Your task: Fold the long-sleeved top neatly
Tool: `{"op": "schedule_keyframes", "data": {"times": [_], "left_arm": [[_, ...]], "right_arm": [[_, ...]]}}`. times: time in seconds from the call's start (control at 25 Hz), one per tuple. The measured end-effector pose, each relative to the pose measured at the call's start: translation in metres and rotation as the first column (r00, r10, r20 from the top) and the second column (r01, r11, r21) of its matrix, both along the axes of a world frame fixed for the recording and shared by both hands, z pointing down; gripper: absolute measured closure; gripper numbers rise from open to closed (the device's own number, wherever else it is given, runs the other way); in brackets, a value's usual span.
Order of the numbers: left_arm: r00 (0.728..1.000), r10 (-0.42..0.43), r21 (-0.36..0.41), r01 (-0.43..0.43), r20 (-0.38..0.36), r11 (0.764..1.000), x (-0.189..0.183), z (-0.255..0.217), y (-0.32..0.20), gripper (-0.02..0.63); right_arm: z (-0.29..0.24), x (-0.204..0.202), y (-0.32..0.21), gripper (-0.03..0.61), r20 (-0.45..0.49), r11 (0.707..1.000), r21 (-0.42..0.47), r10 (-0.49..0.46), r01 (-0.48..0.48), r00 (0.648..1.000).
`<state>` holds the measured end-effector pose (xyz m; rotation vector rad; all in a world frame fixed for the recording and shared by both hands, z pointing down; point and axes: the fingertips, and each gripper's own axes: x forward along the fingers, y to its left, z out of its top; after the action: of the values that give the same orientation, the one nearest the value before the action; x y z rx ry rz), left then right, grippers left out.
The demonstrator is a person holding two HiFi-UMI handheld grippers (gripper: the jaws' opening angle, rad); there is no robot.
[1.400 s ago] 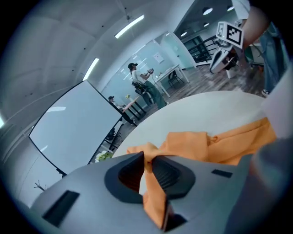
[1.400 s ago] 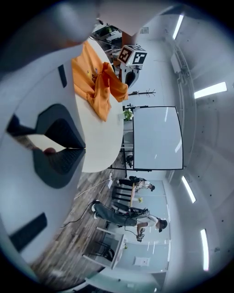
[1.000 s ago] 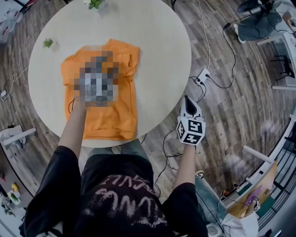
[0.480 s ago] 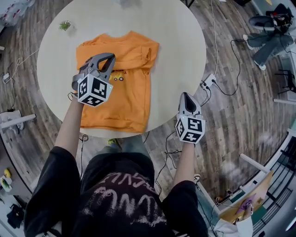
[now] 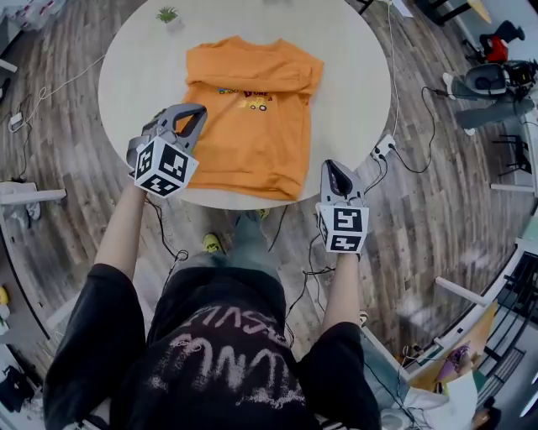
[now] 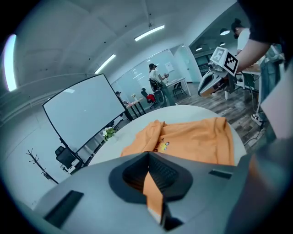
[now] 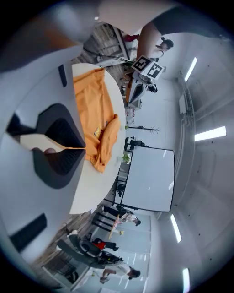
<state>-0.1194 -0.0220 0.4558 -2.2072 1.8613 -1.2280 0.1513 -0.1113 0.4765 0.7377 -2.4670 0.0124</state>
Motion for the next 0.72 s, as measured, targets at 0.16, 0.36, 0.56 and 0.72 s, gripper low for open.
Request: {"op": "schedule_keyframes", "data": {"times": [0.16, 0.36, 0.56, 0.72], "left_arm": [[1.000, 0.021, -0.039, -0.021, 0.007, 0.999, 0.007, 0.011, 0.060, 0.603], [0.995, 0.096, -0.149, -0.092, 0.021, 0.985, 0.031, 0.043, 0.117, 0.577], [0.989, 0.142, -0.291, -0.147, -0.041, 0.945, 0.049, 0.082, 0.147, 0.433], [0.993, 0.120, -0.354, -0.113, -0.001, 0.928, 0.042, 0.103, 0.153, 0.429]], "right_arm": [[0.005, -0.005, 0.056, 0.514, -0.091, 0.994, 0.017, -0.108, 0.110, 0.990], [0.031, 0.004, 0.102, 0.431, -0.198, 0.983, -0.022, -0.185, 0.184, 0.963], [0.063, 0.008, 0.114, 0.394, -0.289, 0.972, -0.068, -0.237, 0.227, 0.928], [0.083, 0.004, 0.103, 0.393, -0.311, 0.969, -0.087, -0.247, 0.231, 0.918]]}}
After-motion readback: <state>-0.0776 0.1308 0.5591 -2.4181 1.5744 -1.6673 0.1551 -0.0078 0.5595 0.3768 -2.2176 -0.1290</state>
